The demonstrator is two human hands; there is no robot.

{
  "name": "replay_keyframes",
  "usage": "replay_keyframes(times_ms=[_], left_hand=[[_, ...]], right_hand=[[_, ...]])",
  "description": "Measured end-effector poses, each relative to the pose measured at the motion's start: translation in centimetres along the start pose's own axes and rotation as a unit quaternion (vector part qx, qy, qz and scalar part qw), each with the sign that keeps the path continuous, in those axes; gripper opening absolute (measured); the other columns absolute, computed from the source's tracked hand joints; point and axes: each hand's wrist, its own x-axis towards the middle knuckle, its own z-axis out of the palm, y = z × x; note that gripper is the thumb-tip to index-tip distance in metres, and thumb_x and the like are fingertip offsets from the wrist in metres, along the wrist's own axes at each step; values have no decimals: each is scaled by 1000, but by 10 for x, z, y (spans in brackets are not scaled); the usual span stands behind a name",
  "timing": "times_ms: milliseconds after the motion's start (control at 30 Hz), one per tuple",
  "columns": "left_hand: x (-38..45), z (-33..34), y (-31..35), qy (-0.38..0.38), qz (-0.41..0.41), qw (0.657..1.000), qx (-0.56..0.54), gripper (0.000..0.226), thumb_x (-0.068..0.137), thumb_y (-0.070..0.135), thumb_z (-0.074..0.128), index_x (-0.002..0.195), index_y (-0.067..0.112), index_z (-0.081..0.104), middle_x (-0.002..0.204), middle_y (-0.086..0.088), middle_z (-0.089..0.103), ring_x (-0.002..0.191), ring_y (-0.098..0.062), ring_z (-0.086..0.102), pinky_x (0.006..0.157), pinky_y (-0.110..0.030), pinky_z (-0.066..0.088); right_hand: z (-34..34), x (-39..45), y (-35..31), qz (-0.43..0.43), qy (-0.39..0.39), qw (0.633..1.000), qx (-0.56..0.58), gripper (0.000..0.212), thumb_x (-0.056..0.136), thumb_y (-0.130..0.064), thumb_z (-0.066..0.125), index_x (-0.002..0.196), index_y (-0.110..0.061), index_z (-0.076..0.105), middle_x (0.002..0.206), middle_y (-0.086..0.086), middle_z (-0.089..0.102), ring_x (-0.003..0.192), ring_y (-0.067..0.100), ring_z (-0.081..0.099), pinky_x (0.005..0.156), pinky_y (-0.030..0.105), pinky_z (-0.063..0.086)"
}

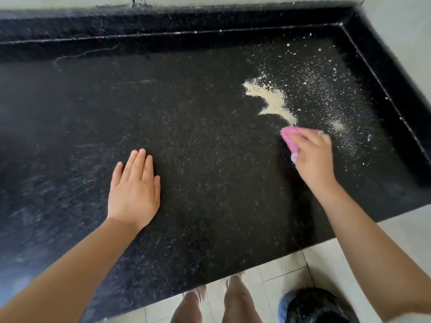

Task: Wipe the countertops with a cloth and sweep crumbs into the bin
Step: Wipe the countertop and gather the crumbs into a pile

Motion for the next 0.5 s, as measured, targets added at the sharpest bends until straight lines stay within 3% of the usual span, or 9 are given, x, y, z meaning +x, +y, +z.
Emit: replay_keyframes(times_ms=[67, 133, 200, 300, 367, 433, 500], left_hand=[[0, 0, 7, 7, -8, 1000, -5, 46, 96, 20, 38, 134, -5, 37, 146, -22, 28, 138, -34, 19, 110, -47, 10], [0, 3, 21, 23, 13, 1000, -6, 45, 94, 21, 39, 127, -9, 45, 139, -28, 36, 133, -41, 28, 105, -54, 18], [2, 6, 41, 17, 45, 999, -13, 51, 89, 25, 37, 124, -10, 48, 135, -30, 41, 128, -43, 34, 101, -54, 23], [7, 12, 76, 21, 100, 995, -17, 49, 84, 22, 44, 120, -12, 51, 129, -31, 47, 121, -45, 42, 96, -52, 25], [11, 17, 96, 28, 120, 992, -17, 48, 81, 19, 50, 118, -12, 53, 126, -31, 50, 118, -45, 45, 94, -52, 24], [13, 21, 108, 36, 130, 991, -15, 44, 83, 17, 53, 117, -12, 53, 124, -31, 51, 117, -46, 46, 93, -53, 25], [18, 25, 119, 35, 133, 991, -8, 44, 85, 19, 52, 117, -12, 53, 125, -31, 51, 117, -46, 46, 93, -53, 25]], right_hand=[[-6, 7, -8, -12, 33, 999, 17, 38, 71, 1, 38, 95, -3, 68, 102, 15, 67, 92, 24, 55, 75, 19, 23], [-12, -7, -26, -77, 39, 995, 50, 34, 72, 5, 43, 93, -4, 68, 101, 14, 67, 91, 23, 54, 79, 21, 26], [-14, -40, -44, -143, -18, 986, 85, 37, 72, 6, 47, 98, -12, 66, 105, 9, 66, 87, 28, 56, 85, 24, 31], [-17, -95, -65, -190, -119, 971, 77, 45, 73, 1, 42, 102, -22, 66, 112, -1, 63, 92, 23, 50, 72, 29, 42], [-19, -107, -58, -216, -124, 966, 63, 47, 72, -2, 41, 105, -26, 63, 116, -7, 58, 94, 19, 45, 69, 25, 39], [-15, -93, -33, -196, -123, 969, 86, 49, 70, 4, 50, 108, -26, 57, 118, -11, 51, 94, 22, 48, 71, 27, 37], [-5, -65, 6, -142, -111, 980, 83, 52, 68, 7, 61, 109, -26, 57, 117, -9, 56, 96, 30, 55, 74, 31, 38]])
